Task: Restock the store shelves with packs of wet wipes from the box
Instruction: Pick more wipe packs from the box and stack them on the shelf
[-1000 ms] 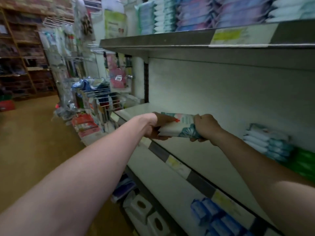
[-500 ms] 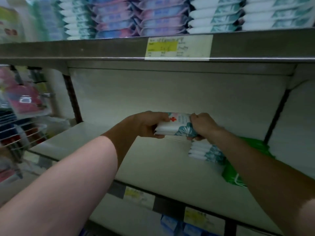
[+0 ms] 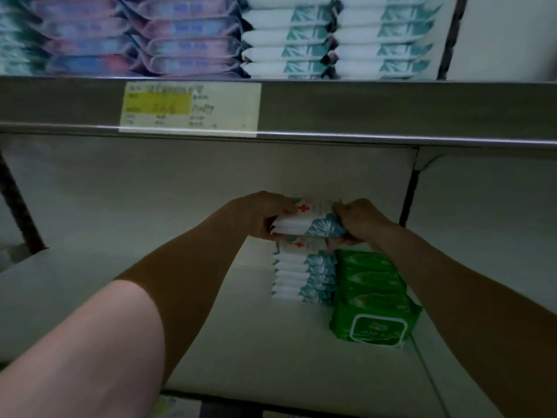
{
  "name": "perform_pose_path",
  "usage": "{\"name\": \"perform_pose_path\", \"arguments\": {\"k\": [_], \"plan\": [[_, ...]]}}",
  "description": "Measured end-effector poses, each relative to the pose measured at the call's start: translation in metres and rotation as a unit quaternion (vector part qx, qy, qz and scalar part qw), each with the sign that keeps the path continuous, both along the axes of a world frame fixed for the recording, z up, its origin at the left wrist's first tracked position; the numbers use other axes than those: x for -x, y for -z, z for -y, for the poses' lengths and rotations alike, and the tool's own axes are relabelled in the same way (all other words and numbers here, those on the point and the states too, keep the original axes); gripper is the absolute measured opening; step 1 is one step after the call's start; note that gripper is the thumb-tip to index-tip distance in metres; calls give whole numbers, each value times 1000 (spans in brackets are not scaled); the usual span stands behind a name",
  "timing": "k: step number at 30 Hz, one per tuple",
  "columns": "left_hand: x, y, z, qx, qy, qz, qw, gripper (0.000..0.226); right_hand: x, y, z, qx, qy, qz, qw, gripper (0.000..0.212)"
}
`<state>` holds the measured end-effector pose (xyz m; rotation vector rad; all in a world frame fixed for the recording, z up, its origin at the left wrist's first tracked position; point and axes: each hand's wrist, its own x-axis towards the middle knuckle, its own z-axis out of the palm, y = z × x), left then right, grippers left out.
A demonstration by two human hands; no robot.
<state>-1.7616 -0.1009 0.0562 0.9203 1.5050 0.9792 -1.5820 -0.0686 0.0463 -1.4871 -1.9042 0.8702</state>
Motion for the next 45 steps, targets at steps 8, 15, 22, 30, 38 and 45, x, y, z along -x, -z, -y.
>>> {"name": "perform_pose_path", "arguments": {"k": [8,15,22,30,38,45], "plan": [[-4,22,-27,63,-25,-114,991,18,-3,30,-26,22,-17,15,1000,39],[-4,33,-34,84,-24,-168,982,12,-1,52,-31,18,-53,49,997,46],[-7,31,-32,108,-24,-225,968,14,-7,40,-31,108,-50,-5,993,40],[-12,29,-34,110,-10,-218,970,19,-9,39,-27,123,-65,-49,989,35],[-2,36,-30,113,-24,-177,977,15,-4,53,-26,108,-51,-40,992,40],[-2,34,-24,107,-50,-199,973,19,-7,46,-35,12,-65,57,996,39]]}}
